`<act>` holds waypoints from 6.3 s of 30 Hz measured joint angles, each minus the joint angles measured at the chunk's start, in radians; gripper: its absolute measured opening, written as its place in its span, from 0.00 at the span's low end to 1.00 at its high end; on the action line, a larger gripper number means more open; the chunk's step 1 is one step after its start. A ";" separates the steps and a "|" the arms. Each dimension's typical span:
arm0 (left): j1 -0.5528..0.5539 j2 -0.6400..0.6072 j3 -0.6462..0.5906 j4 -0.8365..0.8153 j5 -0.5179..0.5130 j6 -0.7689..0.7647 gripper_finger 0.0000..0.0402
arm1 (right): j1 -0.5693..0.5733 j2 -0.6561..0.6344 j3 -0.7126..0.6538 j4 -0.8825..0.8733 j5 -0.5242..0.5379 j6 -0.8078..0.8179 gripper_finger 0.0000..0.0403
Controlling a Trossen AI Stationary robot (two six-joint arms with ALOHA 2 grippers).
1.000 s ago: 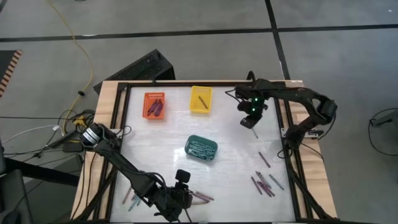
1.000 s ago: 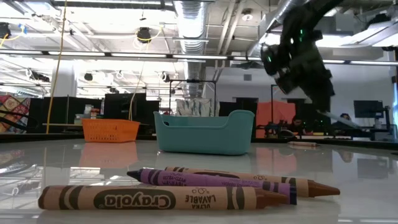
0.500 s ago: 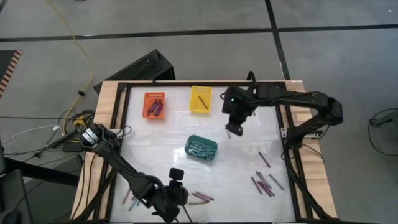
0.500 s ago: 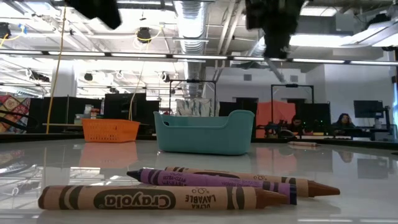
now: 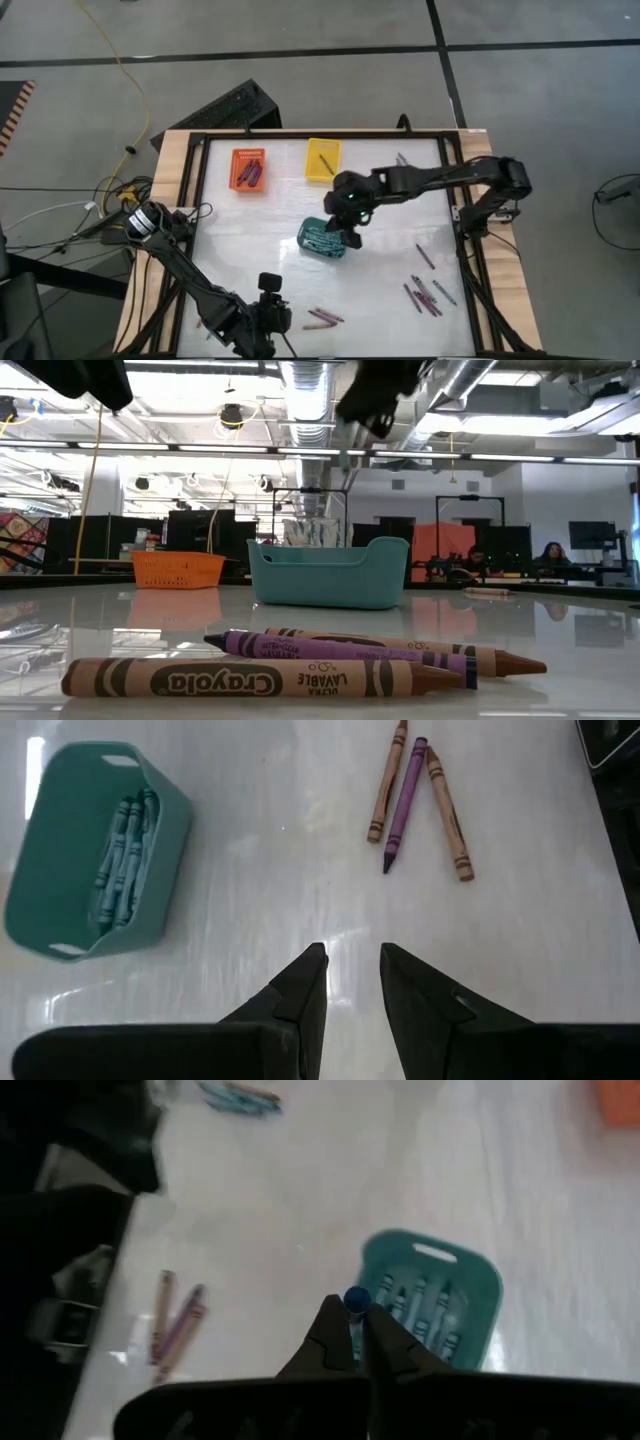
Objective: Sort crayons
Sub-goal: Put the blue crayon into the blue bin
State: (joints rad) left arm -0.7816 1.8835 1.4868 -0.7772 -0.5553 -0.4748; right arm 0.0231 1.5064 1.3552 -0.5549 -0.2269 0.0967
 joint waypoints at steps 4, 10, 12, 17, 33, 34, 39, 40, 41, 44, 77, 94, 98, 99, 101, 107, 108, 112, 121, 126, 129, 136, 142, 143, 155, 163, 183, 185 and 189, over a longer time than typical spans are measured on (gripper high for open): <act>-0.007 0.000 0.000 0.000 -0.006 -0.017 0.22 | -0.013 0.077 0.000 0.006 0.004 0.000 0.00; -0.015 0.000 0.000 0.001 -0.007 -0.020 0.22 | -0.018 0.187 0.000 0.009 0.003 0.000 0.00; -0.017 0.000 0.000 0.001 -0.008 -0.020 0.22 | -0.021 0.213 0.000 0.008 0.004 0.001 0.00; -0.018 0.000 0.000 0.003 -0.007 -0.020 0.22 | -0.034 0.236 0.000 -0.016 0.010 0.016 0.06; -0.019 0.000 0.000 0.005 -0.044 0.020 0.22 | -0.034 0.020 0.000 -0.202 0.201 -0.003 0.40; -0.019 0.000 0.000 0.006 -0.046 0.020 0.22 | -0.037 -0.014 0.000 -0.241 0.259 0.006 0.40; -0.019 0.000 0.000 0.031 -0.089 0.045 0.22 | -0.105 -0.140 0.000 -0.370 0.431 0.058 0.37; -0.019 0.000 0.000 0.042 -0.098 0.054 0.22 | -0.131 -0.154 0.000 -0.397 0.434 0.066 0.36; -0.018 0.000 0.000 0.052 -0.105 0.068 0.22 | -0.161 -0.164 0.000 -0.425 0.434 0.071 0.35; -0.016 0.000 0.000 0.088 -0.122 0.102 0.22 | -0.269 -0.176 0.000 -0.520 0.435 0.074 0.33; -0.004 0.000 0.000 0.193 -0.141 0.100 0.22 | -0.972 0.120 -0.294 -0.366 0.249 -0.237 0.30; 0.001 0.000 0.000 0.193 -0.134 0.081 0.22 | -0.994 0.117 -0.370 -0.234 0.268 -0.262 0.28; 0.001 0.000 0.000 0.194 -0.134 0.077 0.22 | -1.005 0.118 -0.370 -0.233 0.279 -0.258 0.23; 0.001 0.000 0.000 0.194 -0.134 0.075 0.22 | -1.008 0.118 -0.370 -0.233 0.279 -0.259 0.21; 0.001 0.000 0.000 0.194 -0.134 0.072 0.22 | -1.009 0.118 -0.373 -0.234 0.278 -0.260 0.18; 0.001 0.000 0.000 0.202 -0.134 0.069 0.22 | -1.007 0.113 -0.443 -0.178 0.256 -0.257 0.13; 0.001 0.000 0.000 0.205 -0.133 0.069 0.22 | -1.007 0.113 -0.459 -0.171 0.256 -0.257 0.12; -0.003 0.000 0.000 0.212 -0.133 0.070 0.22 | -1.008 0.112 -0.499 -0.146 0.272 -0.255 0.11; -0.003 0.000 0.000 0.211 -0.130 0.072 0.22 | -1.006 0.026 -0.482 -0.202 0.286 -0.209 0.01; -0.003 0.000 0.000 0.177 -0.127 0.070 0.22 | -0.974 -0.081 -0.446 -0.240 0.316 -0.201 0.01; -0.003 0.000 0.000 0.154 -0.103 0.059 0.22 | -0.943 -0.153 -0.424 -0.291 0.313 -0.197 0.00; -0.006 0.000 0.000 0.101 -0.080 0.022 0.22 | -0.760 -0.306 -0.360 -0.335 0.252 -0.126 0.00; -0.028 0.000 0.000 0.050 -0.078 -0.022 0.22 | -0.505 -0.378 -0.316 -0.295 0.207 -0.011 0.00; -0.032 0.000 0.000 0.046 -0.078 -0.030 0.22 | -0.455 -0.381 -0.312 -0.274 0.202 0.008 0.00; -0.058 0.000 0.000 0.026 -0.080 -0.063 0.22 | 0.025 -0.229 -0.306 0.105 0.198 0.160 0.00; -0.068 0.000 0.000 0.037 -0.076 -0.090 0.22 | 0.088 -0.018 -0.215 0.140 0.199 0.159 0.00; -0.112 0.000 0.000 -0.338 0.075 -0.653 0.22 | 0.028 0.119 -0.132 0.085 0.117 0.141 0.00; -0.136 0.000 0.000 -0.400 0.079 -0.763 0.22 | 0.027 0.119 -0.132 0.084 0.104 0.138 0.00; -0.200 0.000 0.000 -0.441 0.091 -0.933 0.22 | 0.027 0.119 -0.132 0.084 0.093 0.134 0.00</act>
State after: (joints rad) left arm -0.9819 1.8835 1.4864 -1.2181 -0.4642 -1.4081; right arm 0.0498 1.6257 1.2228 -0.4713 -0.1335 0.2302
